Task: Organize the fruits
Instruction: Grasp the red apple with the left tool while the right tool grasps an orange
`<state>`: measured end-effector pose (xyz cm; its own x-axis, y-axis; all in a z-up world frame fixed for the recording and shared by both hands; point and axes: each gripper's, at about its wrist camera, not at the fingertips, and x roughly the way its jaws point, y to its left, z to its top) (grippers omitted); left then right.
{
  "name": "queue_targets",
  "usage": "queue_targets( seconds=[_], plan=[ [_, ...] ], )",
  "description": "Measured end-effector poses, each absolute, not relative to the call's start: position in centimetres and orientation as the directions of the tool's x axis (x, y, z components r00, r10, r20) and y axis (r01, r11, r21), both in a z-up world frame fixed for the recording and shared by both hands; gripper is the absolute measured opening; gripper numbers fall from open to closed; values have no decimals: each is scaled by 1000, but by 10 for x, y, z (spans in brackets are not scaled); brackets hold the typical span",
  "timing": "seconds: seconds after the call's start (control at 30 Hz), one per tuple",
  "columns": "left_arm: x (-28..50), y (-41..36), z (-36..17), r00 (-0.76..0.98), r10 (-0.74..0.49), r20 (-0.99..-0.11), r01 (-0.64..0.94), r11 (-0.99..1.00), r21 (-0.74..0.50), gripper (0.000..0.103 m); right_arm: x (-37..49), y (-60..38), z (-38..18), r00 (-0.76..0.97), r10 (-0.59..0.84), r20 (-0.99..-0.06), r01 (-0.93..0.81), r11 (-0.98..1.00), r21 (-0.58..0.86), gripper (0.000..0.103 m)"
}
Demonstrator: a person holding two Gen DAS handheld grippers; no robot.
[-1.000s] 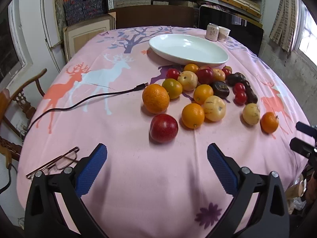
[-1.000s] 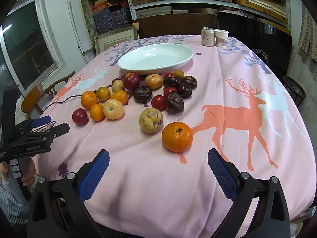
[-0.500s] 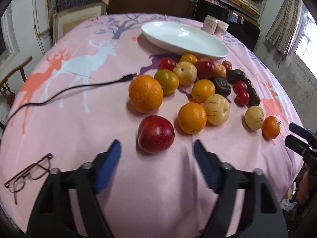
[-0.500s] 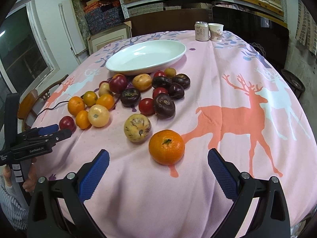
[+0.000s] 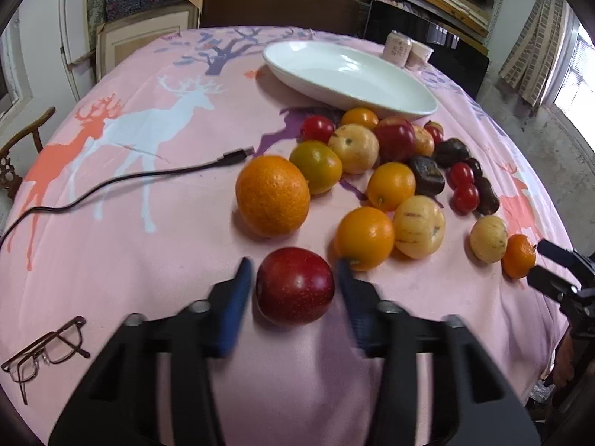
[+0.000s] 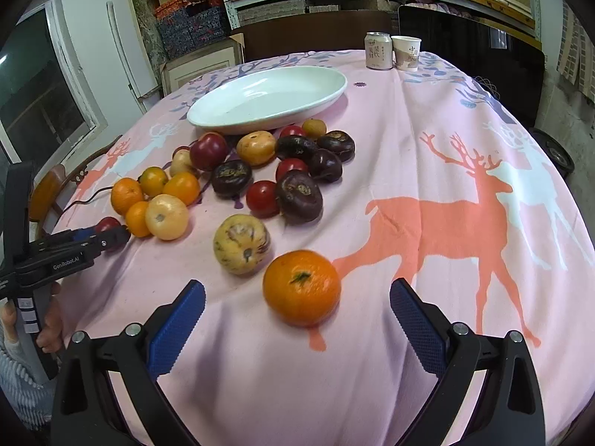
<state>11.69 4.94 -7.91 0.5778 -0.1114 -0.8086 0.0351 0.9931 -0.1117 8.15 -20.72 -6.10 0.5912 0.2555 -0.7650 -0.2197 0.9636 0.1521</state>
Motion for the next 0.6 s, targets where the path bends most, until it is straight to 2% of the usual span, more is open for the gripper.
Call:
queue_targets(
  seconds=[0.07, 0.13, 0.17, 0.2, 0.23, 0.27, 0.6],
  plan=[
    [115, 46, -80, 588, -97, -803, 47, 995, -86, 41, 85, -206, -62, 588, 253, -768, -228, 963, 142, 98],
    [114, 44, -80, 591, -94, -801, 53, 996, -77, 41, 89, -205, -65, 588, 247, -771, -233, 964, 131, 90],
    [114, 44, -80, 592, -96, -801, 53, 995, -80, 40, 90, -205, -66, 581, 247, -776, -236, 963, 130, 80],
    [114, 45, -80, 592, -98, -800, 51, 995, -84, 39, 92, -204, -69, 571, 252, -781, -241, 961, 134, 62],
    [114, 46, -80, 594, -100, -798, 50, 995, -87, 38, 94, -204, -73, 551, 267, -790, -249, 957, 150, 51],
    [114, 46, -80, 594, -103, -798, 52, 995, -90, 38, 95, -204, -76, 539, 270, -798, -249, 956, 156, 47],
    [109, 50, -69, 618, -113, -778, 59, 994, -97, 38, 94, -217, -59, 590, 307, -747, -253, 949, 190, 46]
  ],
)
